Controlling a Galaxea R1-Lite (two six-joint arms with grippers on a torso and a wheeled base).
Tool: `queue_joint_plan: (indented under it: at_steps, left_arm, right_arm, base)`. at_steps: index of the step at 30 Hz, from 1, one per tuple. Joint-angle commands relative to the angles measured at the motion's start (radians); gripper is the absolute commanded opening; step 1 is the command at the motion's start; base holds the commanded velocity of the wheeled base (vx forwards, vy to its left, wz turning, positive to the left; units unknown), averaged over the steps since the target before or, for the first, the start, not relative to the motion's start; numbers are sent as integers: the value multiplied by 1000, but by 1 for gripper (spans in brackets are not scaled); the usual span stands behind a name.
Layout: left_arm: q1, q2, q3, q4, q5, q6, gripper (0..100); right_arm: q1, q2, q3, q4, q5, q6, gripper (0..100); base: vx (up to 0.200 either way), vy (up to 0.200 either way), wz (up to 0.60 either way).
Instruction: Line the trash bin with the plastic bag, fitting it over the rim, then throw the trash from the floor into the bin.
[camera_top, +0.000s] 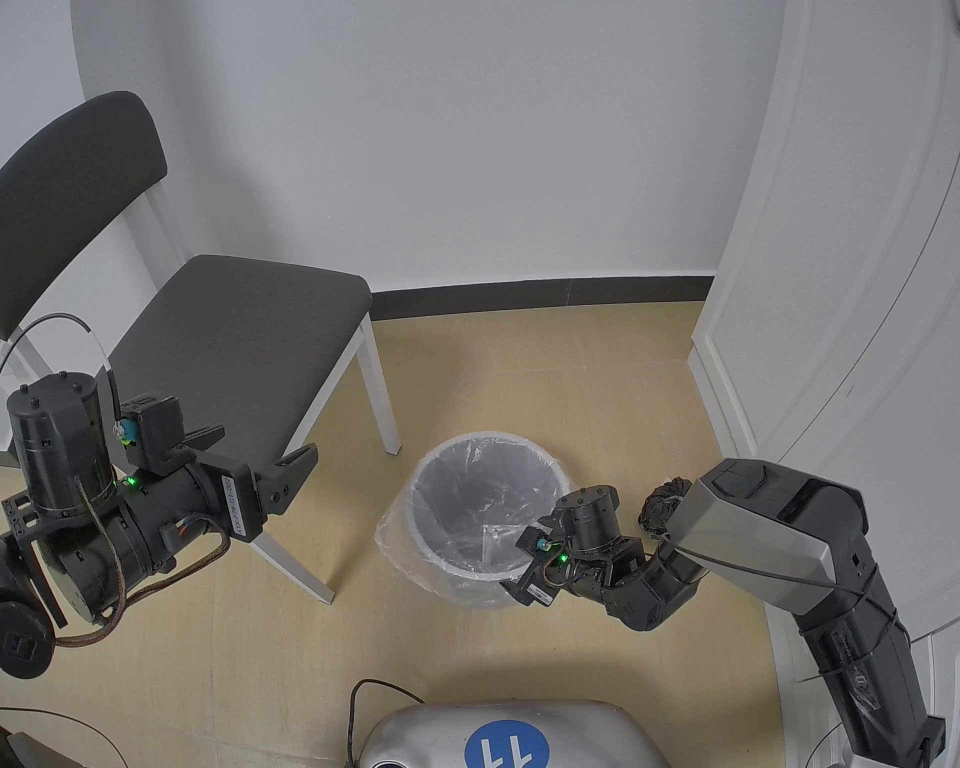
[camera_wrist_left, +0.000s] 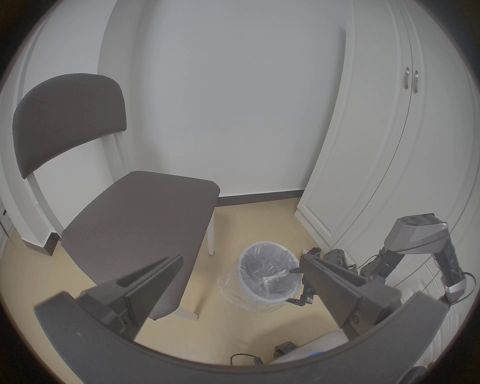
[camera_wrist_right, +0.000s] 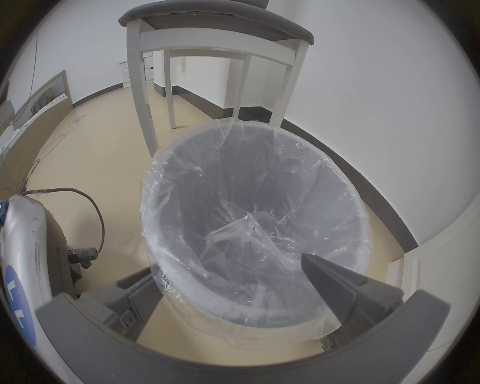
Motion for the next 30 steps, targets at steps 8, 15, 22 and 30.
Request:
queue_joint_plan:
  at_steps: [8, 15, 22, 30]
  left_arm:
    - [-2, 12, 4, -1, 0, 0, 100]
    - [-8, 28, 14, 1, -1, 1, 100]
    - [-8, 31, 18, -1, -3, 1, 100]
    - [-23, 31, 35, -1, -3, 1, 100]
  right_arm:
    - [-69, 1, -1, 14, -1, 0, 100]
    - [-55, -37, 57, -2, 11, 2, 100]
    - [17, -115, 131, -3, 13, 5, 100]
    - [47, -194, 240, -64, 11, 6, 100]
  base:
    - [0, 0, 0]
    - [0, 0, 0]
    - [0, 0, 0]
    - [0, 0, 0]
